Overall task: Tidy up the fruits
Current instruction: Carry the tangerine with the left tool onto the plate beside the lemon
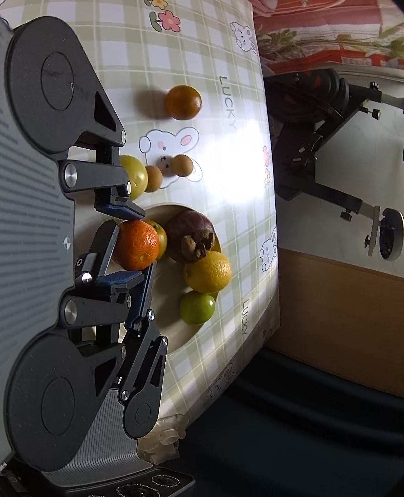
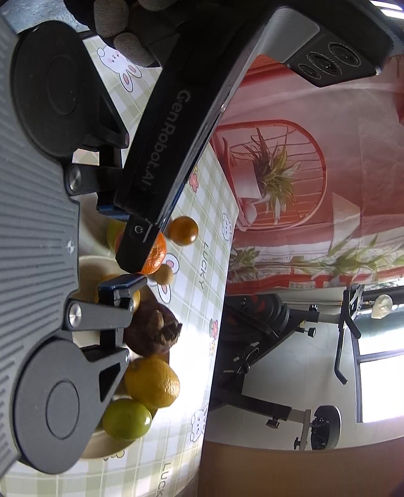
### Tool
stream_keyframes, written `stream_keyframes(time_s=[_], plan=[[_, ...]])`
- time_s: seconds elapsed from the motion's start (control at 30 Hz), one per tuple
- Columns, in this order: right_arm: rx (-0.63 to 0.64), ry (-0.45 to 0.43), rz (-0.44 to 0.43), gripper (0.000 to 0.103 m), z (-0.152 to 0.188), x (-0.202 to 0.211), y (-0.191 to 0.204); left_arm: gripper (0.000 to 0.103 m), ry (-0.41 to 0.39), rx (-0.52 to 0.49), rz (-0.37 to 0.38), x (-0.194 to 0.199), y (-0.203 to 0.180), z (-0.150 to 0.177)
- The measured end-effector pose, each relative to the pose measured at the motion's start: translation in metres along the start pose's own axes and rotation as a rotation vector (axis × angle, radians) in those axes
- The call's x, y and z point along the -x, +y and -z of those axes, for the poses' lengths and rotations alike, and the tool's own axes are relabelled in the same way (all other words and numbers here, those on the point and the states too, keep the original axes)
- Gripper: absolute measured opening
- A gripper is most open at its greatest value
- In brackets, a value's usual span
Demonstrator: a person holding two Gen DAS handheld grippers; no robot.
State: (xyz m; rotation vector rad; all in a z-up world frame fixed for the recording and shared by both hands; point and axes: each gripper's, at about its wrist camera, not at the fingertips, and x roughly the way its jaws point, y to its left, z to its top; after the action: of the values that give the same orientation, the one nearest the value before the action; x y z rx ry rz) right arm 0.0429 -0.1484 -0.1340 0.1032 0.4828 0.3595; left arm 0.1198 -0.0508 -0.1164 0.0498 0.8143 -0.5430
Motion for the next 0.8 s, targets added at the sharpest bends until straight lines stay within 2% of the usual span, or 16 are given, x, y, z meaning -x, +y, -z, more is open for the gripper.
stream_keyframes(time_s=[0.17, 0.33, 0.53, 0.8], plan=[[-0.034, -0.004, 0.053, 0.039, 0.003, 0.003, -0.029, 0.038, 0.035, -0.047, 0.021, -0.029, -0.025, -0.016], [-0.066, -0.004, 0.115, 0.039, 0.008, 0.006, -0.056, 0.038, 0.070, -0.047, 0.045, -0.057, -0.040, -0.030], [-0.098, 0.017, 0.199, 0.039, 0.019, -0.002, -0.068, 0.038, 0.110, -0.019, 0.046, -0.086, -0.044, -0.036], [-0.089, 0.037, 0.312, 0.039, 0.020, -0.007, -0.062, 0.038, 0.103, -0.010, 0.046, -0.101, -0.049, -0.039]])
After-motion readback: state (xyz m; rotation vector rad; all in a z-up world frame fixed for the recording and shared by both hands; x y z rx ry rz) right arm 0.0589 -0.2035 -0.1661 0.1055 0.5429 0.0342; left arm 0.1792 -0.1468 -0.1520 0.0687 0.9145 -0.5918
